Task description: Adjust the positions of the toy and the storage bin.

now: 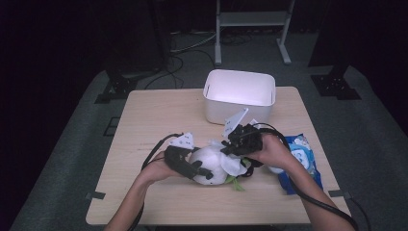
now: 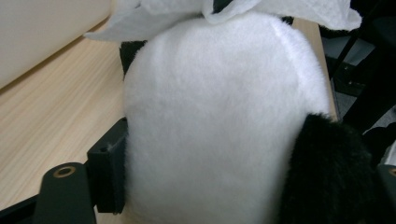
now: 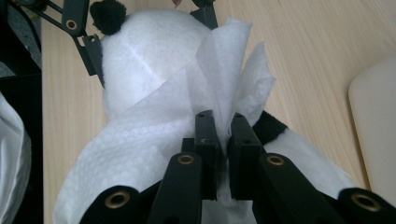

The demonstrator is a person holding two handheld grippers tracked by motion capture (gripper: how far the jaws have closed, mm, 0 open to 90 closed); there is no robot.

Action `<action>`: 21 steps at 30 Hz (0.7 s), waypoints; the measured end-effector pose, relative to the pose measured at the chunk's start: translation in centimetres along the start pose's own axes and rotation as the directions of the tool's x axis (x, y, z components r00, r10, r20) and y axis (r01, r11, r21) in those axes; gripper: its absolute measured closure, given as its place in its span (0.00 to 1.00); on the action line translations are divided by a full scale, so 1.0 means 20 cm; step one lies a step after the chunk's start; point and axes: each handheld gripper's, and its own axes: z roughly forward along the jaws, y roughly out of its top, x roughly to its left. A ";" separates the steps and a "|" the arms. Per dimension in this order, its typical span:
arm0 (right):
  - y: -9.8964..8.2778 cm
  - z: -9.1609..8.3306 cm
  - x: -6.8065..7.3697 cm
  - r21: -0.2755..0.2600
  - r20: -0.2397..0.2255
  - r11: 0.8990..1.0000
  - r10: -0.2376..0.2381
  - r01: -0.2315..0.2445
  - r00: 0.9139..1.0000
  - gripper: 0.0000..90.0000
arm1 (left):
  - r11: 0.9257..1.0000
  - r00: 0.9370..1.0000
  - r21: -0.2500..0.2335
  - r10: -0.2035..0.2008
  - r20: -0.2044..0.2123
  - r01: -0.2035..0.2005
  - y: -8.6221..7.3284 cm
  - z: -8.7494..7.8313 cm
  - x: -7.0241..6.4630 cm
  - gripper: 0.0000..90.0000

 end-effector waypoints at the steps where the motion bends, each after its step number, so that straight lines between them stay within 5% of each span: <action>1: -0.01 0.01 0.00 0.002 -0.003 1.000 0.003 -0.003 1.000 0.92 | 1.000 1.000 -0.001 0.000 0.003 0.000 -0.01 0.01 0.00 0.20; 8: -0.01 0.03 0.01 0.011 -0.014 1.000 -0.007 0.007 1.000 0.92 | 0.999 1.000 -0.051 0.007 0.026 -0.005 -0.09 0.04 0.02 0.09; 21: 0.01 0.05 0.01 0.017 -0.009 1.000 -0.022 0.022 1.000 0.92 | 0.995 0.998 -0.100 -0.001 0.069 0.008 -0.17 0.00 0.06 0.08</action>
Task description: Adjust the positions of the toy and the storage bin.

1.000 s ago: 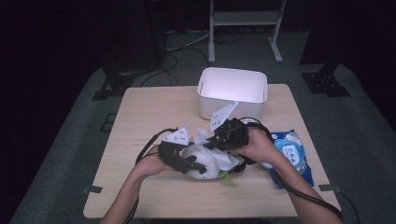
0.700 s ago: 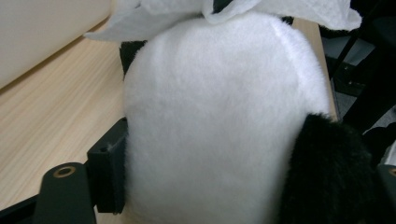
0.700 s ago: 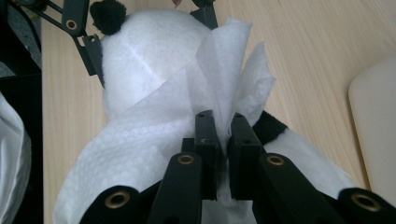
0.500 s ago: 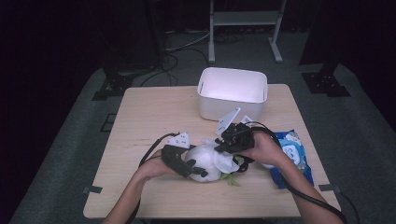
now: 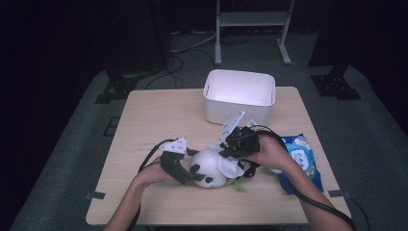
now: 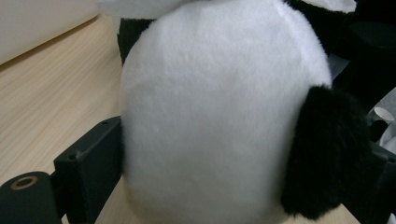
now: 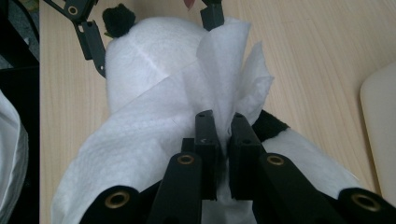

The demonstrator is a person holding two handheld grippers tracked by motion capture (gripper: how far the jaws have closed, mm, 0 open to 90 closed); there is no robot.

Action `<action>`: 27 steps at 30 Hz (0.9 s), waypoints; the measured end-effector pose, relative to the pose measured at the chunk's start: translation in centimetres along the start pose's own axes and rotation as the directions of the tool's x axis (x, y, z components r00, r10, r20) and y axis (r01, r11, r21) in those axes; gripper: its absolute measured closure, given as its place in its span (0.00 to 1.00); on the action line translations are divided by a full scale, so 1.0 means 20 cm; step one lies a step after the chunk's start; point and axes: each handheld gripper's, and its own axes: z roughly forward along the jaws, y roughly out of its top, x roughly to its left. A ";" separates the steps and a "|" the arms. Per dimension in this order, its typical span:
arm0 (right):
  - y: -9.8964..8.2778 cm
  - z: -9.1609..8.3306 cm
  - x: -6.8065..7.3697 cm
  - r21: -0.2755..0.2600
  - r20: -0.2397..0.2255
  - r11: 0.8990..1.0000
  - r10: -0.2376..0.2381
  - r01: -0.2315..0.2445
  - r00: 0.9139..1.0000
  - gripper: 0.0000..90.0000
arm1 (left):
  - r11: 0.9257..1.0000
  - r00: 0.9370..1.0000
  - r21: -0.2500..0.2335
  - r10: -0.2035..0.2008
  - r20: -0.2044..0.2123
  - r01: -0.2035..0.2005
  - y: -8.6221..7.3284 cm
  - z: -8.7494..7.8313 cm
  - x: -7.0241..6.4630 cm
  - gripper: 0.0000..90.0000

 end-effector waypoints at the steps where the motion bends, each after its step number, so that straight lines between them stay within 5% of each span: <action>1: 0.00 0.00 0.00 0.000 0.000 1.000 0.001 -0.001 1.000 0.92 | 1.000 1.000 0.011 0.005 0.000 -0.005 0.00 0.00 0.00 0.07; 7: -0.01 0.00 0.00 0.004 0.001 1.000 0.010 -0.010 1.000 0.92 | 0.998 1.000 0.061 0.011 -0.006 -0.010 -0.01 0.03 0.00 0.05; 12: 0.00 -0.01 -0.01 0.001 0.018 1.000 0.007 -0.007 1.000 0.92 | 0.998 1.000 0.064 0.016 -0.027 -0.014 0.04 -0.02 -0.01 0.30; 22: 0.01 -0.13 -0.01 -0.094 0.023 0.995 0.030 -0.027 0.999 0.92 | 0.995 0.989 0.058 0.091 -0.113 -0.085 0.27 -0.20 -0.12 0.36; 27: 0.01 -0.18 0.00 -0.141 0.007 0.989 0.040 -0.039 0.999 0.93 | 0.986 0.980 0.092 0.147 -0.135 -0.136 0.42 -0.27 -0.17 0.37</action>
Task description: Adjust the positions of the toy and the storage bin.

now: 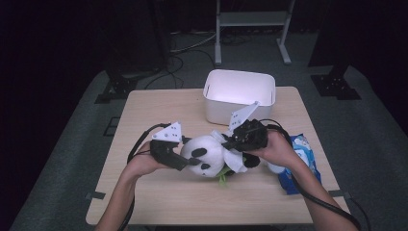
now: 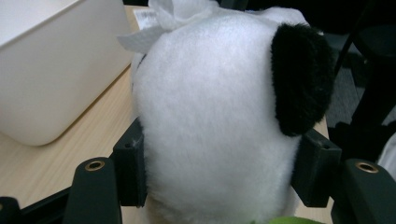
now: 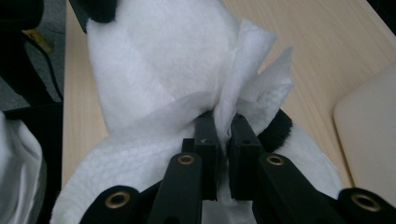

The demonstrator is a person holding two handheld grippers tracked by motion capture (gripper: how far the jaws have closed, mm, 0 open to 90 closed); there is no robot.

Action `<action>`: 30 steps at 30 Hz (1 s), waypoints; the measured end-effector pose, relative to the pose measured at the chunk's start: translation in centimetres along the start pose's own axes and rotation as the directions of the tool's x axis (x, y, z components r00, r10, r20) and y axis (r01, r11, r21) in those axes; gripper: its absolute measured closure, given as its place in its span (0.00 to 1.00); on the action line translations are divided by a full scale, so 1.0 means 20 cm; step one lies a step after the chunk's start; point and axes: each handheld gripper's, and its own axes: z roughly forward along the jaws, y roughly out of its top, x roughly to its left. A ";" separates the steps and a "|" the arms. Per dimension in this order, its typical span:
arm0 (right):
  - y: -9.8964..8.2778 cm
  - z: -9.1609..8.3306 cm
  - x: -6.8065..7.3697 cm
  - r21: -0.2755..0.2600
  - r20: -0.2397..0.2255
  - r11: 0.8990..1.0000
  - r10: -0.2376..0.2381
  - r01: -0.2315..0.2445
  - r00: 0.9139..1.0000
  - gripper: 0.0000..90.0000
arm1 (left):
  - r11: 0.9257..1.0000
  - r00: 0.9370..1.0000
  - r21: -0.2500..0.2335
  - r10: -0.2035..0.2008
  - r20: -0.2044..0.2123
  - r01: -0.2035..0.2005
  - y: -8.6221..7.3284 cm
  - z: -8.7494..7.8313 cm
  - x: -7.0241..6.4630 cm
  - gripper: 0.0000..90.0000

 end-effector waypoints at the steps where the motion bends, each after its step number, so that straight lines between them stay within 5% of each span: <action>1: 0.00 -0.01 0.00 -0.008 -0.010 1.000 0.007 -0.007 1.000 0.93 | 1.000 1.000 0.001 0.005 0.001 -0.005 0.01 -0.01 0.00 0.37; 5: -0.02 -0.02 0.00 -0.016 -0.027 1.000 0.012 -0.013 1.000 0.93 | 0.999 1.000 0.046 0.017 0.017 -0.017 0.08 -0.03 0.00 0.38; 9: 0.00 -0.08 0.01 -0.011 0.020 1.000 -0.004 0.004 1.000 0.93 | 0.995 0.998 0.096 0.023 0.050 -0.028 0.14 -0.03 0.01 0.39; 18: 0.10 -0.17 0.04 -0.107 0.002 0.994 -0.036 0.036 0.999 0.93 | 0.979 0.995 0.191 0.052 0.085 -0.068 0.27 0.04 0.01 0.39; 23: 0.16 -0.22 0.07 -0.188 -0.047 0.981 -0.053 0.043 0.997 0.93 | 0.974 0.993 0.211 0.061 0.099 -0.081 0.32 0.08 0.01 0.38; 30: 0.14 -0.18 0.08 -0.101 -0.013 0.993 -0.066 0.065 0.998 0.93 | 0.970 0.992 0.226 0.062 0.111 -0.085 0.33 0.16 0.02 0.35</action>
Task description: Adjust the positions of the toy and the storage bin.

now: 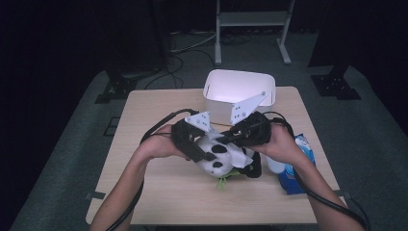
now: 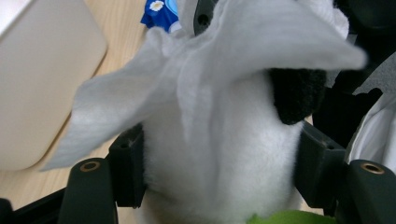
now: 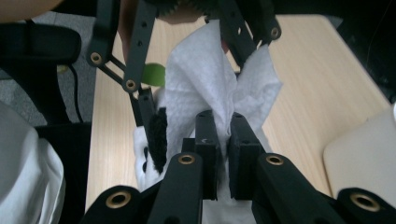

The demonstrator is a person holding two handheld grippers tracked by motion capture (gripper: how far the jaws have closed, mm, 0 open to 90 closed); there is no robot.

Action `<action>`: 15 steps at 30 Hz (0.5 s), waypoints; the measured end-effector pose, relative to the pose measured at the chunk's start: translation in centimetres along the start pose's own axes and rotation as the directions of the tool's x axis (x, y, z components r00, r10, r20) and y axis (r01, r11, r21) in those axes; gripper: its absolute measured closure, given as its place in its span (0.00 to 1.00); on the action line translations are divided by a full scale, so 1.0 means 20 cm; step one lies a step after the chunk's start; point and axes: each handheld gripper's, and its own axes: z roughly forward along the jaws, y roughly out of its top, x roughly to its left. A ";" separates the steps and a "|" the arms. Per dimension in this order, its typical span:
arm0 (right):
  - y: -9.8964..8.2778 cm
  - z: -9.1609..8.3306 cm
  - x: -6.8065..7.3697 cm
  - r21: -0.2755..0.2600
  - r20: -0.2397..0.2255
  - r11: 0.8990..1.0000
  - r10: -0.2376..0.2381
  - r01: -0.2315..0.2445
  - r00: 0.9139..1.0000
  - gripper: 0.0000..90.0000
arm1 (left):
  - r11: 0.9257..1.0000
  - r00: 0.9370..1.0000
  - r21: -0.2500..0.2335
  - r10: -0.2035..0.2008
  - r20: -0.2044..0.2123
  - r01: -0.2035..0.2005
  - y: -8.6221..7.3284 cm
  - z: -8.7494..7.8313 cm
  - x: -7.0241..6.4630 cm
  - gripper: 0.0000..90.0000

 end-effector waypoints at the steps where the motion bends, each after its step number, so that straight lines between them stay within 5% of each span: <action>1: -0.01 0.00 0.00 0.005 -0.001 1.000 0.006 -0.006 1.000 0.93 | 1.000 1.000 -0.002 0.000 0.001 0.000 0.00 0.02 0.00 0.34; 15: -0.15 -0.05 -0.04 0.066 0.055 0.996 0.052 -0.056 0.997 0.93 | 0.997 1.000 -0.065 -0.026 0.018 0.027 0.03 0.09 0.03 0.17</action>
